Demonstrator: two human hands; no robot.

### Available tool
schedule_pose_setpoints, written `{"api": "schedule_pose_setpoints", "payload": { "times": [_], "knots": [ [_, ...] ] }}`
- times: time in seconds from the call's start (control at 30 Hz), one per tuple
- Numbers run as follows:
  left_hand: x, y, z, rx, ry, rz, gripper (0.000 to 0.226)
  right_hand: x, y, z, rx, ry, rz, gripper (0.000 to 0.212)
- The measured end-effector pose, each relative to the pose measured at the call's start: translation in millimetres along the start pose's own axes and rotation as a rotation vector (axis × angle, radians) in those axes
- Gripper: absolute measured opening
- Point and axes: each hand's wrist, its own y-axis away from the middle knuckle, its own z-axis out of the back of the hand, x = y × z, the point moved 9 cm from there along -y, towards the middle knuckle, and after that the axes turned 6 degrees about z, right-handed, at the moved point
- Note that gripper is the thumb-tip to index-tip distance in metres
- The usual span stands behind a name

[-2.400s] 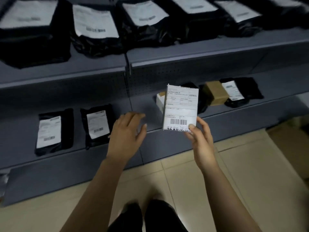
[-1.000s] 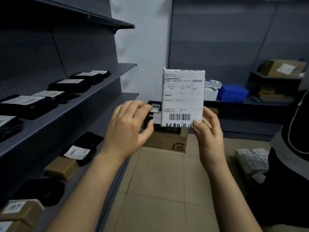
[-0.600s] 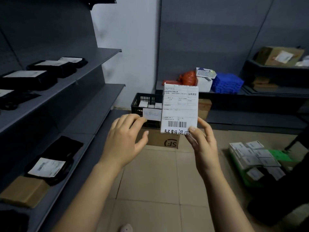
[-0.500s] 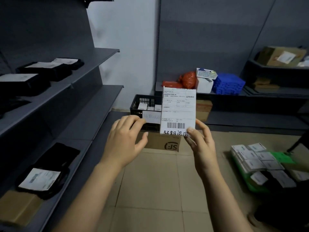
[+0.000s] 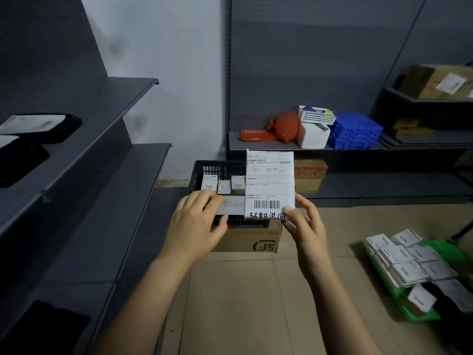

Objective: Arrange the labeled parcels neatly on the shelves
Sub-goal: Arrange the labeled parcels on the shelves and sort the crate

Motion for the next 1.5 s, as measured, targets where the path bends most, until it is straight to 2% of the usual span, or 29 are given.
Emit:
{"api": "schedule_pose_setpoints", "payload": {
  "times": [0.2,0.33,0.47,0.63,1.0,1.17,1.3,1.5],
  "knots": [
    [40.1,-85.4,-82.3,0.040,-0.016,0.031,0.033,-40.0,-119.9,-12.7,-0.008,-0.016,-0.026,0.040],
    [65.2,-150.8,-130.9,0.054,-0.031,0.048,0.032,-62.5,-208.8,-28.4,0.038,-0.010,-0.037,0.031],
    [92.3,-207.1,-173.2,0.046,-0.040,0.103,0.030,-85.0,-286.5,-44.1,0.091,-0.009,-0.073,0.031],
    [128.4,-258.5,-227.3,0.092,-0.028,0.106,0.030,-125.2,-356.6,-63.2,0.125,0.007,-0.136,0.032],
    [254.8,-366.8,-362.2,0.275,-0.001,0.069,0.030,-230.7,-498.4,-121.1,0.046,0.035,-0.262,0.035],
    [308.6,-392.5,-417.5,0.370,0.037,0.060,0.030,-282.9,-534.8,-152.1,0.020,0.066,-0.345,0.034],
    [342.9,-387.6,-463.0,0.446,0.074,0.100,0.039,-328.5,-546.3,-160.3,-0.005,0.082,-0.442,0.034],
    [374.2,-345.9,-538.8,0.539,0.122,0.192,0.030,-411.0,-543.1,-148.2,-0.021,0.144,-0.608,0.033]
  ]
}}
